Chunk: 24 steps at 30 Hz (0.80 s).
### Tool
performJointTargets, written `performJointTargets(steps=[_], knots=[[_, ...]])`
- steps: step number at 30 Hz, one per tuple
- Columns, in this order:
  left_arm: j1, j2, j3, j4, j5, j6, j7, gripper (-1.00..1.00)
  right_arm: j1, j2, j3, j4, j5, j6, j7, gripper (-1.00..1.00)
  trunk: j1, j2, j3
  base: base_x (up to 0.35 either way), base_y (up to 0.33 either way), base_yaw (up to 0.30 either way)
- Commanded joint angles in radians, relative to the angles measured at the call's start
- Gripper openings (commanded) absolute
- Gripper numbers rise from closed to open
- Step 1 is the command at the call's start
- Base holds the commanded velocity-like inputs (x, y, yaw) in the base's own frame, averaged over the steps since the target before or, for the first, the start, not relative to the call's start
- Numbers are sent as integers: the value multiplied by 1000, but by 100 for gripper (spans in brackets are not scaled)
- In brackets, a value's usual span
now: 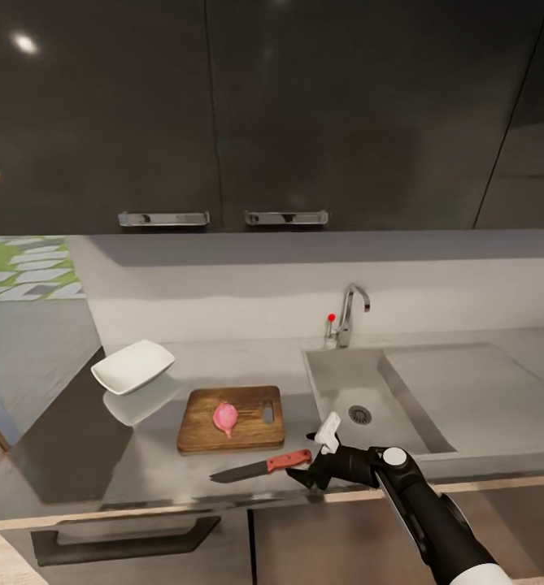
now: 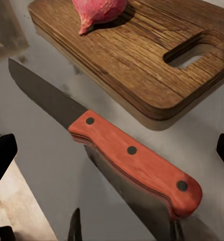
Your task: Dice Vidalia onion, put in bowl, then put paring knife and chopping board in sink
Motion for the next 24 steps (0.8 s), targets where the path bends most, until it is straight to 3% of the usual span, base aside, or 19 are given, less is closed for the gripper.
performJointTargets(steps=[1, 18, 24], knots=[[0, 1, -3, -1, 1, -2, 5, 100, -1, 0, 1, 0, 4, 5, 3, 100, 1, -2, -4, 139, -89, 0], [0, 1, -3, 0, 1, -2, 5, 100, -1, 0, 1, 9, 4, 5, 3, 100, 1, -2, -30, 17, -9, 0], [0, 1, -3, 0, 1, -2, 5, 100, -1, 0, 1, 9, 4, 5, 3, 100, 1, -2, -40, 159, 0, 0]])
